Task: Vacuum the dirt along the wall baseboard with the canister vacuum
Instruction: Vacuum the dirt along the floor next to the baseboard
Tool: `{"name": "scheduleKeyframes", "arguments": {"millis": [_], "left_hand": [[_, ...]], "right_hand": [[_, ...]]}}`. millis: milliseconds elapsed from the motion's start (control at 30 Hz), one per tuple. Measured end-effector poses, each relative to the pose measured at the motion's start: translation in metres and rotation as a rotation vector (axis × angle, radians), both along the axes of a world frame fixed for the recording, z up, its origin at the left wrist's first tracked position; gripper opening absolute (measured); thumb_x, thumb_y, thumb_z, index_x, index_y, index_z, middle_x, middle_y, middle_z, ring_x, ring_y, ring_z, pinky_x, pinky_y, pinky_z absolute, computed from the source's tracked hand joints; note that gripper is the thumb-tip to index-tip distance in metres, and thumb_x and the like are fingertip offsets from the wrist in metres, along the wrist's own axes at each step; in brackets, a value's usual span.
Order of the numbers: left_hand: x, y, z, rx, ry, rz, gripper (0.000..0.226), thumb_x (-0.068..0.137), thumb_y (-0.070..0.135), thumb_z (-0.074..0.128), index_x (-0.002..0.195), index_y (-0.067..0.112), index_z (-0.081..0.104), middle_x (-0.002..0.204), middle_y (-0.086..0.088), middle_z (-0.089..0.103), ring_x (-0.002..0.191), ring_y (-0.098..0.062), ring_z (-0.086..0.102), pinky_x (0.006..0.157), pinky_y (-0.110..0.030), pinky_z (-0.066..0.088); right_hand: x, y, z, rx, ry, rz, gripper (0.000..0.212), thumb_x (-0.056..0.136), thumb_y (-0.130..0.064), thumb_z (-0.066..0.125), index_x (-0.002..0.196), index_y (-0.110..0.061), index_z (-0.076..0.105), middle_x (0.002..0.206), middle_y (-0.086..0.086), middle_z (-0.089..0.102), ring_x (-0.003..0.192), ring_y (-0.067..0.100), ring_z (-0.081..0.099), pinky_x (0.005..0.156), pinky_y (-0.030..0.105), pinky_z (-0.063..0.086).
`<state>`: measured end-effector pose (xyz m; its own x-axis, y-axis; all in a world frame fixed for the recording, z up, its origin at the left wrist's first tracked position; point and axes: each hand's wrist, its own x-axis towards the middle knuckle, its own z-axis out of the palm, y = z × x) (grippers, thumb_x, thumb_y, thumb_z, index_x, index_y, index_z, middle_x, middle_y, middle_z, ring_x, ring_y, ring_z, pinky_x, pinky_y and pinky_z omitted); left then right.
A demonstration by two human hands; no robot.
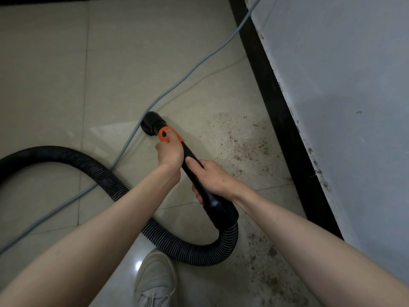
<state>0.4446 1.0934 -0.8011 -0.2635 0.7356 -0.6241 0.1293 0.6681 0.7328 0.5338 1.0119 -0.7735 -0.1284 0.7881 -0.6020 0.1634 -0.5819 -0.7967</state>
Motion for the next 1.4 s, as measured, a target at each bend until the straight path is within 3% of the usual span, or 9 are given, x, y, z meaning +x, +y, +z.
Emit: {"name": "scheduleKeyframes", "arguments": {"millis": [67,133,267,300,500,867,1033,1200,1400], "left_hand": [[-0.003,-0.002,0.002,0.012,-0.016,0.029,0.055,0.099,0.045,0.030,0.128,0.000,0.044,0.112,-0.015,0.060,0.084,-0.023,0.055,0.071,-0.031,0.044],[-0.004,-0.005,0.005,0.020,-0.056,0.034,0.053,0.100,0.044,0.030,0.125,0.000,0.046,0.099,-0.011,0.058,0.081,-0.022,0.054,0.072,-0.032,0.044],[0.007,-0.024,0.011,0.023,-0.140,-0.069,0.043,0.100,0.046,0.030,0.085,0.011,0.051,0.076,-0.004,0.052,0.065,-0.016,0.051,0.061,-0.029,0.044],[0.011,-0.030,0.012,0.019,-0.148,-0.097,0.043,0.100,0.046,0.030,0.083,0.011,0.050,0.073,-0.003,0.051,0.063,-0.015,0.051,0.057,-0.028,0.042],[0.025,-0.045,0.010,-0.003,-0.194,-0.213,0.046,0.100,0.047,0.029,0.103,0.005,0.049,0.074,-0.003,0.048,0.065,-0.016,0.049,0.060,-0.029,0.041],[0.045,-0.024,0.021,-0.081,-0.399,-0.222,0.036,0.102,0.038,0.032,0.083,0.010,0.046,0.072,-0.004,0.046,0.063,-0.016,0.047,0.056,-0.027,0.042],[0.063,-0.010,0.024,-0.196,-0.486,-0.247,0.050,0.098,0.055,0.030,0.085,0.011,0.048,0.074,-0.004,0.049,0.064,-0.016,0.050,0.057,-0.028,0.043],[0.078,-0.013,0.018,-0.251,-0.486,-0.379,0.047,0.098,0.053,0.033,0.086,0.010,0.048,0.076,-0.005,0.050,0.066,-0.016,0.051,0.056,-0.027,0.045],[0.104,-0.014,0.019,-0.232,-0.452,-0.455,0.046,0.100,0.049,0.031,0.085,0.010,0.049,0.075,-0.005,0.050,0.065,-0.017,0.050,0.059,-0.027,0.045]], "right_hand": [[-0.002,0.001,0.002,-0.016,0.001,0.021,0.040,0.100,-0.048,0.039,0.083,-0.013,0.047,0.044,0.003,0.054,0.036,0.018,0.051,0.037,0.023,0.042],[-0.001,-0.001,0.004,-0.039,0.012,0.032,0.040,0.099,-0.048,0.041,0.085,-0.012,0.047,0.047,0.004,0.056,0.037,0.019,0.053,0.038,0.024,0.043],[0.006,-0.020,0.007,-0.169,0.184,-0.033,0.042,0.097,-0.047,0.045,0.087,-0.007,0.049,0.054,0.011,0.061,0.042,0.022,0.058,0.043,0.025,0.048],[0.007,-0.026,0.008,-0.192,0.212,-0.063,0.042,0.097,-0.047,0.045,0.086,-0.007,0.049,0.054,0.011,0.061,0.042,0.023,0.058,0.043,0.025,0.048],[0.012,-0.049,0.005,-0.181,0.137,-0.194,0.044,0.098,-0.050,0.044,0.087,-0.008,0.046,0.047,0.007,0.055,0.036,0.021,0.052,0.039,0.026,0.046],[0.039,-0.033,0.011,-0.086,-0.082,-0.168,0.043,0.096,-0.054,0.044,0.087,-0.012,0.048,0.046,0.001,0.057,0.038,0.018,0.055,0.040,0.028,0.047],[0.042,-0.026,0.019,-0.057,-0.174,-0.236,0.040,0.097,-0.050,0.045,0.086,-0.012,0.049,0.057,0.007,0.058,0.037,0.015,0.054,0.039,0.026,0.047],[0.049,-0.038,0.015,-0.085,-0.229,-0.306,0.040,0.097,-0.049,0.044,0.098,-0.010,0.050,0.065,0.010,0.059,0.039,0.015,0.054,0.040,0.026,0.047],[0.062,-0.039,0.009,-0.096,-0.298,-0.397,0.036,0.096,-0.051,0.044,0.090,-0.016,0.048,0.066,0.009,0.059,0.039,0.015,0.055,0.039,0.024,0.044]]}}
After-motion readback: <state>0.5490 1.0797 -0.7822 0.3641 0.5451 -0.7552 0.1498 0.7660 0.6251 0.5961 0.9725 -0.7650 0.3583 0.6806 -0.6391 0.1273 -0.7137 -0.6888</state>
